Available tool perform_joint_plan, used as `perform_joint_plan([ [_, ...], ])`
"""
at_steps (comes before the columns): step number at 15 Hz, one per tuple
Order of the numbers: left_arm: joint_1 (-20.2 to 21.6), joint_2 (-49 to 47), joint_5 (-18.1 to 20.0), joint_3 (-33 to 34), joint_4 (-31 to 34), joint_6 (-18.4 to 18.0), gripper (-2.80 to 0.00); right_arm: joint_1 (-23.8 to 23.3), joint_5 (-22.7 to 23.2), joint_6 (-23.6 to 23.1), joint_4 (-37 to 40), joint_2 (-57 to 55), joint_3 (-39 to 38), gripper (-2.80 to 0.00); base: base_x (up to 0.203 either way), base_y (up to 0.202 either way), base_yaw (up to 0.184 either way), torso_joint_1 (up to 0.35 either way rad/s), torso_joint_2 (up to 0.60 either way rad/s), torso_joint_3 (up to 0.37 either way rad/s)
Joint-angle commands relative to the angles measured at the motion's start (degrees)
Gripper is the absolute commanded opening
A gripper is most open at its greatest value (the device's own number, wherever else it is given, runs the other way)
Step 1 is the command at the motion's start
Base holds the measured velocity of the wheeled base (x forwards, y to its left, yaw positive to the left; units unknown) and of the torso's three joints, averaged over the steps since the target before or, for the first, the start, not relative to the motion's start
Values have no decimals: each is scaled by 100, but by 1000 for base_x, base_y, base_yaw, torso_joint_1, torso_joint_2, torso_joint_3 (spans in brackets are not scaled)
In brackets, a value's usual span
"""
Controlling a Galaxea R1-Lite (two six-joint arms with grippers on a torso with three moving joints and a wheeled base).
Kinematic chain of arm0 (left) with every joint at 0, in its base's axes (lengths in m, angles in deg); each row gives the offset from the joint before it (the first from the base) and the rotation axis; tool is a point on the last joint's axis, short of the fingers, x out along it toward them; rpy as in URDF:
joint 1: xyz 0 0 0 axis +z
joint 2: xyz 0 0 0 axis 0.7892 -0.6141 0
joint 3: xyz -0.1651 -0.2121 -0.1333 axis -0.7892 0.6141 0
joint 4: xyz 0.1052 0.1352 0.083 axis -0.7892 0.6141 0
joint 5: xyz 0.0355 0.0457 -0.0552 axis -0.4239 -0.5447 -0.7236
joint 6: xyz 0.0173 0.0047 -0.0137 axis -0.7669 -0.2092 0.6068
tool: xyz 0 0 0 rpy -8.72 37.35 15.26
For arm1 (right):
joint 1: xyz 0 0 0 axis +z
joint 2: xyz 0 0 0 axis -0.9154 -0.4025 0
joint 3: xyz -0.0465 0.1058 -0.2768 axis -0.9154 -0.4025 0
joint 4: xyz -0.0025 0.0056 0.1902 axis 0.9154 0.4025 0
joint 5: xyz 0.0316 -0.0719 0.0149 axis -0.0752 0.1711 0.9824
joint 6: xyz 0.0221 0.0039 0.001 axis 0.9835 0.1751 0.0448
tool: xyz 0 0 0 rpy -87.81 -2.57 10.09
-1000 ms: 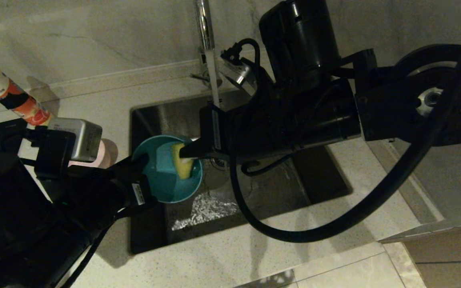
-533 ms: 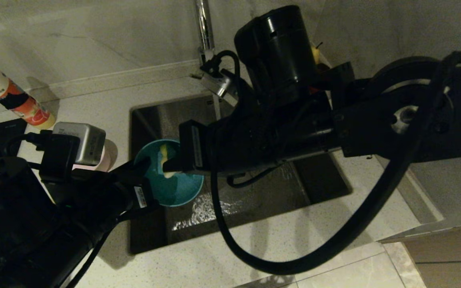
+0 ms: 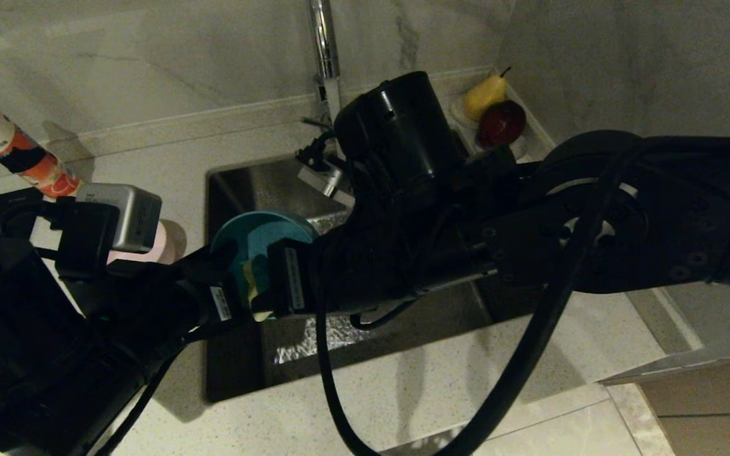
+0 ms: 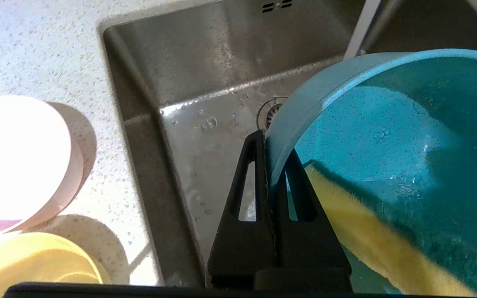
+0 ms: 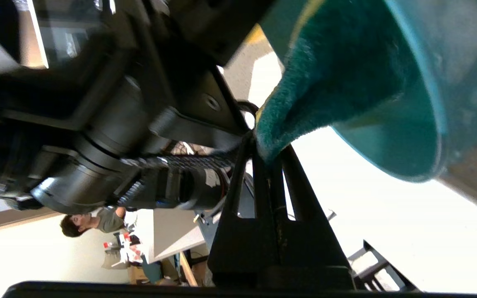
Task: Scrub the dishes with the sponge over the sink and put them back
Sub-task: Wipe the bowl
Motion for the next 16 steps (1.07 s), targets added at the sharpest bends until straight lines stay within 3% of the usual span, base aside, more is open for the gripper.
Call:
perform_joint_plan([
  [1,0,-7,-26,-17,-27,-10,-280,-40,0,9,-8,243,-250,-280,0,0,0,0,0,0],
  [6,8,-25,-35,-29,-27,-1,-280,-146,-10,3,-36,538,-657,-280,0,0,0,0,0,0],
  [16,0,19,-26,180,-45,-1,-280,-402,-1,-172,-45,662,-251,-280,0,0,0,0,0,0],
])
